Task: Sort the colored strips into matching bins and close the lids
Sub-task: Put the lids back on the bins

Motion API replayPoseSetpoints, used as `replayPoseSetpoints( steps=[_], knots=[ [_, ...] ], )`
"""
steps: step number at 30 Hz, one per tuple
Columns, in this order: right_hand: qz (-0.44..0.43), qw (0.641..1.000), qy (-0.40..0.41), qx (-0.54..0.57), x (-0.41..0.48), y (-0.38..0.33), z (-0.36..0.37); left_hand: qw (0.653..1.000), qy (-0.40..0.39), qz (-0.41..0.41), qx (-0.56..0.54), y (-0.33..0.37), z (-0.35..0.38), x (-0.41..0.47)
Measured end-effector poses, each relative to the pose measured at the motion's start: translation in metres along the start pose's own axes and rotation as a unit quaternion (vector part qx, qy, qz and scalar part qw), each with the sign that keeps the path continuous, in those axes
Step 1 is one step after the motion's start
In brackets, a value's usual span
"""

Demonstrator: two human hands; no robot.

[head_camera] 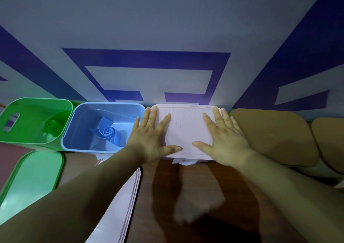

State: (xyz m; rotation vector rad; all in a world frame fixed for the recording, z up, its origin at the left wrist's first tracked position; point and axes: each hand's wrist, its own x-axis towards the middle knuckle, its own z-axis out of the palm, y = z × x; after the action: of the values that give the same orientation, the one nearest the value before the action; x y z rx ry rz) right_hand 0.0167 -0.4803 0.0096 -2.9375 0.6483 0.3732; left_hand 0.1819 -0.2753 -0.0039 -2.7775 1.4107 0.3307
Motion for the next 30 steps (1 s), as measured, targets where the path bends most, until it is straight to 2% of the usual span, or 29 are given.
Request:
replayPoseSetpoints(
  steps=[8, 11, 18, 22, 24, 27, 30],
  knots=[
    [0.015, 0.999, -0.033, 0.015, -0.003, -0.004, -0.015, 0.999, -0.009, -0.008, -0.038, -0.018, -0.006, -0.028],
    [0.013, 1.0, -0.007, 0.02, -0.014, -0.017, -0.019, 0.999, 0.011, -0.031, -0.025, -0.033, -0.005, -0.064],
    [-0.061, 0.994, 0.067, 0.058, -0.067, -0.089, -0.001, 0.992, 0.076, -0.097, -0.034, -0.062, 0.024, -0.16],
    [-0.087, 0.99, 0.087, 0.071, -0.097, -0.142, 0.022, 0.983, 0.056, -0.162, -0.071, -0.077, 0.054, -0.215],
    [-0.098, 0.99, 0.061, 0.077, -0.109, -0.166, 0.038, 0.976, 0.021, -0.2, -0.087, -0.085, 0.071, -0.238],
    [-0.082, 0.99, -0.063, 0.092, -0.117, -0.196, 0.067, 0.962, -0.025, -0.248, -0.111, -0.096, 0.094, -0.265],
    [-0.07, 0.985, -0.137, 0.08, -0.122, -0.221, 0.09, 0.95, -0.056, -0.274, -0.141, -0.106, 0.112, -0.283]
  ],
)
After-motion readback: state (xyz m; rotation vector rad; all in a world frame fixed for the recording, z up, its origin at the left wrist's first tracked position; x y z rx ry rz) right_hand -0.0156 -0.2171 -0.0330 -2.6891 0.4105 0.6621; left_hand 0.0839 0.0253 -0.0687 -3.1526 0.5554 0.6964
